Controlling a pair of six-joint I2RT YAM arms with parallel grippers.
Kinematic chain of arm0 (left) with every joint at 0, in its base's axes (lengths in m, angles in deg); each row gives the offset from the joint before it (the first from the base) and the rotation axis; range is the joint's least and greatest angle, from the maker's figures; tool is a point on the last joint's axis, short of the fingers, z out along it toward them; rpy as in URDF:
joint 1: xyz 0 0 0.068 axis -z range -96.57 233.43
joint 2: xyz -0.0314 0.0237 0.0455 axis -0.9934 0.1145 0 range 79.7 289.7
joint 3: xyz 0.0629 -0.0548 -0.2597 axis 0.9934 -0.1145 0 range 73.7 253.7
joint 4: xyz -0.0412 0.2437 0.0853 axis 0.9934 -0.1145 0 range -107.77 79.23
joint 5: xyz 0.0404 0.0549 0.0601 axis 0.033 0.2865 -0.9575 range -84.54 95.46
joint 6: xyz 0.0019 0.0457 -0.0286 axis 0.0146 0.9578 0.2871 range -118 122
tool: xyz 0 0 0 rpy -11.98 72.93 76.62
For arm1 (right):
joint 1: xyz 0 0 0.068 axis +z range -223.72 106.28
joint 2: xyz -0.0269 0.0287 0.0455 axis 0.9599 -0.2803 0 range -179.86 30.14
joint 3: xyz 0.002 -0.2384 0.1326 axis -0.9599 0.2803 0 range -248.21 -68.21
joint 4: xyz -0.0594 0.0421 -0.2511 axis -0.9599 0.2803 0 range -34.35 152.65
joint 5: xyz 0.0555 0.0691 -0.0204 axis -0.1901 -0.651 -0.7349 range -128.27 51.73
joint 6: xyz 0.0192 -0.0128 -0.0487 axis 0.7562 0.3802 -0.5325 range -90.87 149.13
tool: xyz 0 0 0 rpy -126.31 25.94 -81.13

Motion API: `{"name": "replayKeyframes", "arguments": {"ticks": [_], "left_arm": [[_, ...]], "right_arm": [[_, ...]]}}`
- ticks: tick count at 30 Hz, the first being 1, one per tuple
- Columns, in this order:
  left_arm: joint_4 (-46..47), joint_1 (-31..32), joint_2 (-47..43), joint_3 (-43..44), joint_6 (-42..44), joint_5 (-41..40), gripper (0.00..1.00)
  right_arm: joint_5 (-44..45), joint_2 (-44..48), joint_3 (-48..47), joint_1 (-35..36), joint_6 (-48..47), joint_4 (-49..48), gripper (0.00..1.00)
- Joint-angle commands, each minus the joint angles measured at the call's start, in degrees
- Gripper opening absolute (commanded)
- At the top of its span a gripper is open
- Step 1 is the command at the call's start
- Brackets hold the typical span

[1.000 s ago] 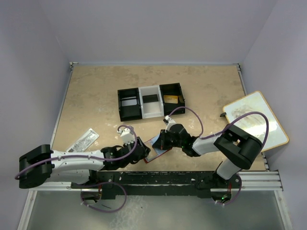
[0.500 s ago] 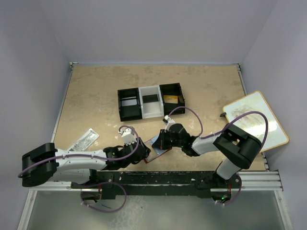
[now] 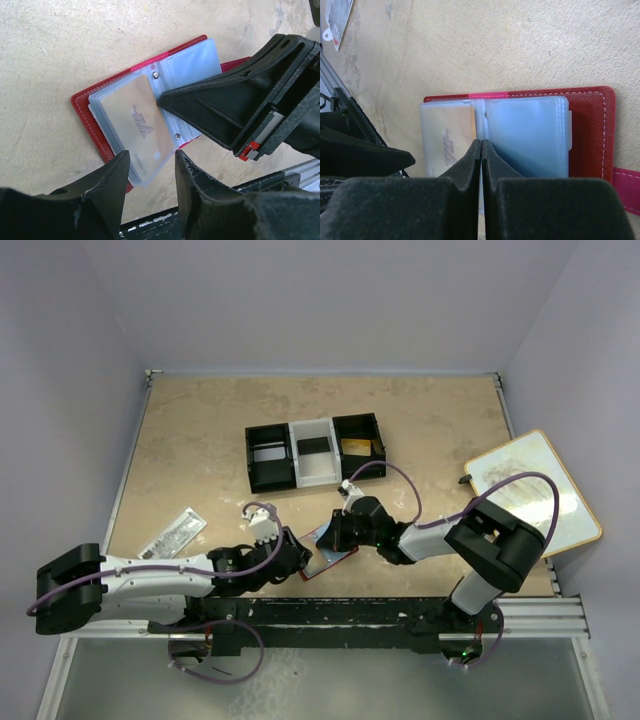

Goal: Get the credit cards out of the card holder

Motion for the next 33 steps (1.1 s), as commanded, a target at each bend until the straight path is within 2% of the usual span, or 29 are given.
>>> {"name": "replayKeyframes", "arguments": {"ticks": [1,24,33], "left_arm": [[-0.3,0.3,-0.4,-0.4,-1.9,-1.9,0.39],[10.1,0.4,3.5,-3.3,-0.6,-1.4,0.39],[12.9,0.4,0.9,-3.7,0.8,-2.0,0.4]], "right_arm": [[3.4,-3.2,0.5,0.3,-2.6,10.0,0.02],[2.4,-3.4,0.9,0.3,-2.6,8.7,0.02],[2.2,-3.6,0.8,0.3,-3.2,7.7,0.02]]}}
